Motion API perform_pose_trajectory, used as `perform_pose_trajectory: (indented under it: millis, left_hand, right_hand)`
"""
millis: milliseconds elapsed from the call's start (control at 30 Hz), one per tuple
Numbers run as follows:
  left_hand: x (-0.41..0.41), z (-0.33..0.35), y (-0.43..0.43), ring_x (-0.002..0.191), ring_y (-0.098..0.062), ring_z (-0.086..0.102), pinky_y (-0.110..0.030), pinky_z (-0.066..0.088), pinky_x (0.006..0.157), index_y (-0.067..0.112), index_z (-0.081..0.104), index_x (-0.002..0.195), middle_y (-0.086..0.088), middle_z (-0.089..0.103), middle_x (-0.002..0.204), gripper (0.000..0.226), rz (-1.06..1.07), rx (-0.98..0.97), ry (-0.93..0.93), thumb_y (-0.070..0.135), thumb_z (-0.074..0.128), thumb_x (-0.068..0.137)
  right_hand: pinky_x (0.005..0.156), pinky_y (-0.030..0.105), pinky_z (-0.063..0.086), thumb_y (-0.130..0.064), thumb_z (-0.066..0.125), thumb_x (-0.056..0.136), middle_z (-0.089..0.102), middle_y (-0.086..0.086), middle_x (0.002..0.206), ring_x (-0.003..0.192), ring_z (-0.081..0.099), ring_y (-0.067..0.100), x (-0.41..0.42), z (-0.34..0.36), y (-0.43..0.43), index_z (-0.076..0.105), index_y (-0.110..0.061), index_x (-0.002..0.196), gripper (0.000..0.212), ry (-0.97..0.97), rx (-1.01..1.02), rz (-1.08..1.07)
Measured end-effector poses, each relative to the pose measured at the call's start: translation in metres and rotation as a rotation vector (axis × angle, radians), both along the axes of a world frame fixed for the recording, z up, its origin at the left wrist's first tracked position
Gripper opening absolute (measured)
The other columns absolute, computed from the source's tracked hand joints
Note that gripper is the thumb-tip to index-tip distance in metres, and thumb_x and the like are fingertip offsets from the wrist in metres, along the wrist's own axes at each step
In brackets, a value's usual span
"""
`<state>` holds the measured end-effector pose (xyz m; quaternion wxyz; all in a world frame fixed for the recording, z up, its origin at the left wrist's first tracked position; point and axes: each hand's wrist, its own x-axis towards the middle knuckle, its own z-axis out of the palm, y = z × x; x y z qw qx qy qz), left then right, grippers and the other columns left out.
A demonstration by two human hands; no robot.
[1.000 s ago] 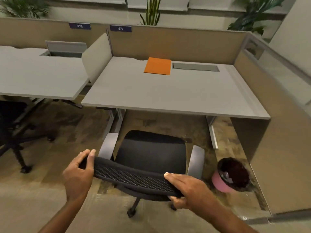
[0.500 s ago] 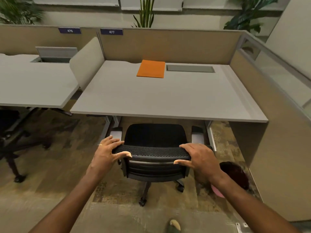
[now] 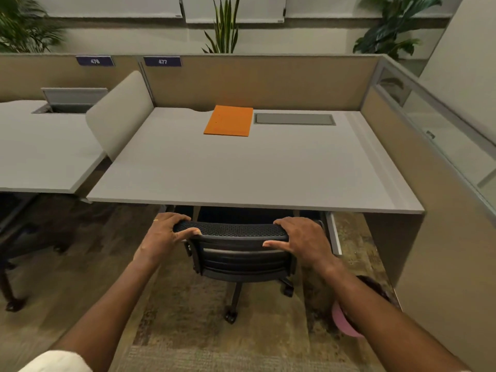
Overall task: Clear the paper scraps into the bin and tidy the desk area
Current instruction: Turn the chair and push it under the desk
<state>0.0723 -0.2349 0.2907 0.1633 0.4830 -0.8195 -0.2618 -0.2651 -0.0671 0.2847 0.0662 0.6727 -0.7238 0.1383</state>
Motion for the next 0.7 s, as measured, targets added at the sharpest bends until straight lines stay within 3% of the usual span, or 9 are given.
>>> perform_pose_trajectory:
  millis: [233, 433, 700]
  left_hand:
    - [-0.04, 0.003, -0.032, 0.119, -0.02, 0.047, -0.037, 0.041, 0.098, 0.023, 0.069, 0.117, 0.001, 0.063, 0.116, 0.103, 0.007, -0.011, -0.027, 0.101, 0.038, 0.057]
    - [-0.061, -0.005, -0.058, 0.114, -0.019, 0.049, -0.035, 0.043, 0.093, 0.022, 0.069, 0.113, 0.002, 0.064, 0.111, 0.086, -0.03, -0.07, -0.035, 0.092, 0.045, 0.068]
    - [-0.08, -0.006, -0.087, 0.114, -0.015, 0.049, -0.028, 0.041, 0.093, 0.024, 0.069, 0.113, 0.007, 0.064, 0.112, 0.092, -0.038, -0.106, 0.003, 0.096, 0.039, 0.065]
  right_hand:
    - [0.082, 0.032, 0.054, -0.092, 0.039, 0.075, 0.072, -0.009, 0.109, 0.099, 0.068, 0.014, -0.039, 0.004, -0.033, 0.065, -0.031, 0.122, 0.081, -0.004, 0.027, -0.011]
    - [0.08, 0.029, 0.053, -0.091, 0.039, 0.077, 0.07, -0.011, 0.106, 0.096, 0.066, 0.012, -0.06, 0.004, -0.054, 0.062, -0.032, 0.12, 0.077, -0.007, 0.044, -0.004]
    - [0.085, 0.028, 0.051, -0.095, 0.032, 0.074, 0.069, -0.015, 0.111, 0.1, 0.065, 0.009, -0.066, 0.002, -0.077, 0.063, -0.035, 0.121, 0.083, -0.039, 0.038, -0.077]
